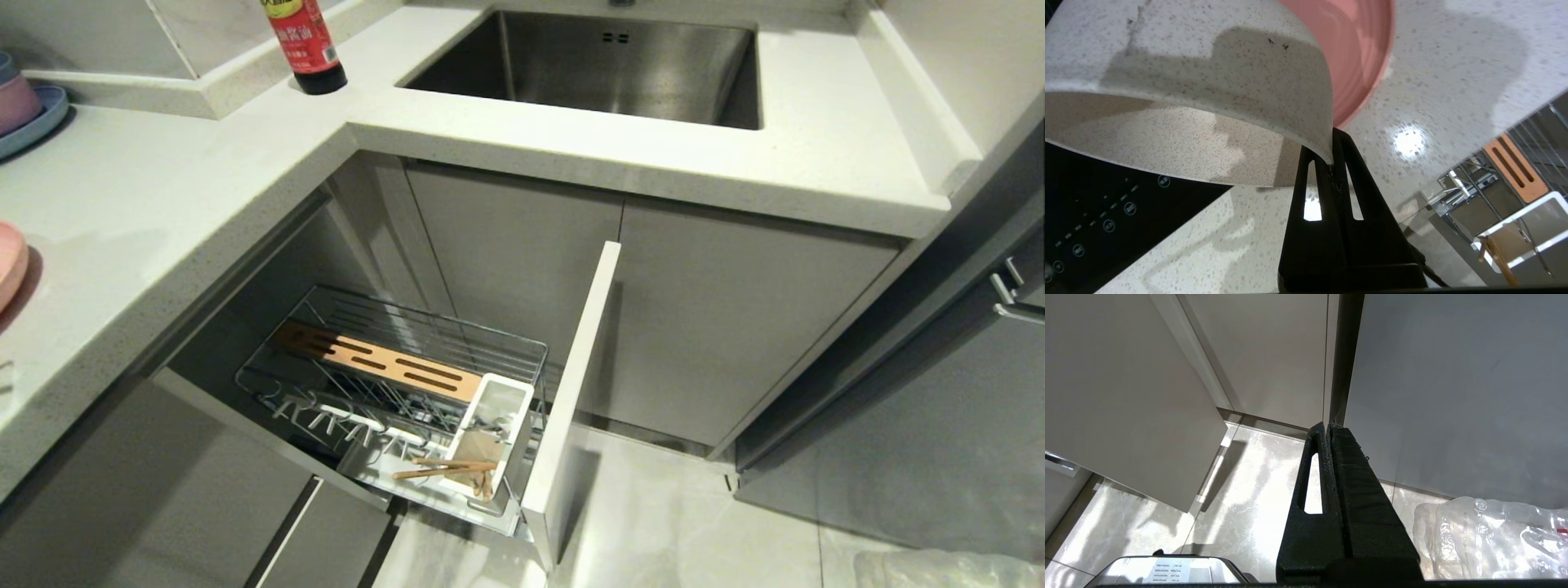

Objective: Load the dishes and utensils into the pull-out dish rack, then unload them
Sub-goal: Take the bowl out of the cupboard, then take the spoon out of the cupboard

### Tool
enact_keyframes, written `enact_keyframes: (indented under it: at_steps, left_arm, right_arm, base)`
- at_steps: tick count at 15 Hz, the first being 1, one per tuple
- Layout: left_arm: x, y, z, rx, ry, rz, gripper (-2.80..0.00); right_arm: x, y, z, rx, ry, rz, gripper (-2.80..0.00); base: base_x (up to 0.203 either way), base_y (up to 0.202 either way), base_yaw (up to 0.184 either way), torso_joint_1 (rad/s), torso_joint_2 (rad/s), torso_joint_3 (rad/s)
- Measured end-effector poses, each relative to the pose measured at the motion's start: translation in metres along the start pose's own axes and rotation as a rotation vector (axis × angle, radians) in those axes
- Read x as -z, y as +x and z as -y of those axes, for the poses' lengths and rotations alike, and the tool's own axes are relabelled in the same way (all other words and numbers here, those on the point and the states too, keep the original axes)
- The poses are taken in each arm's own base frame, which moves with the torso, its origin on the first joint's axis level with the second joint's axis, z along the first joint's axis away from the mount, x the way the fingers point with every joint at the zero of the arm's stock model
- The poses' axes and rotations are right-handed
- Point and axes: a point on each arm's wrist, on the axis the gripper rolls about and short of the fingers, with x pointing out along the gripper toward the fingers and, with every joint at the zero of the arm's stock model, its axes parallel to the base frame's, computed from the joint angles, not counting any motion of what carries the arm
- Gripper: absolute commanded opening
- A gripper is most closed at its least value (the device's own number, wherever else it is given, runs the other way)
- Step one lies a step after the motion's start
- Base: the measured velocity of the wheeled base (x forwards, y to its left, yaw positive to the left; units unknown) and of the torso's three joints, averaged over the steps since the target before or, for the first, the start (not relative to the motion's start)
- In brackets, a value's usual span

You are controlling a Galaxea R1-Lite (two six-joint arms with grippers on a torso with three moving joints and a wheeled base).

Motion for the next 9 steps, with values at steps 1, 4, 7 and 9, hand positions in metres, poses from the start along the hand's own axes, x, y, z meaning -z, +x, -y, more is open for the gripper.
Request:
enact_keyframes:
  at_steps: [1,4,7,9]
  left_arm:
    - [-0.003,0.011,0.001,-0.007,-0.001,-0.024,-2.80]
    - [-0.011,0.040,0.001,-0.028,-0.009,-0.084,-2.80]
    - [-0.013,0.055,0.002,-0.026,-0.010,-0.126,-2.80]
    - [-0.013,0.059,0.002,-0.026,-0.010,-0.144,-2.80]
  right_arm:
    - [0.000,0.000,0.000,0.000,0.000,0.000,-2.80]
    - [0.000,0.000,0.000,0.000,0.000,0.000,-2.80]
    - [0.000,0.000,0.000,0.000,0.000,0.000,-2.80]
    - [0.000,0.000,0.000,0.000,0.000,0.000,-2.80]
  base:
    - [0.000,0.000,0.000,0.000,0.00,0.000]
    - [0.000,0.000,0.000,0.000,0.00,0.000]
    - [0.000,0.000,0.000,0.000,0.00,0.000]
    - [0.000,0.000,0.000,0.000,0.00,0.000]
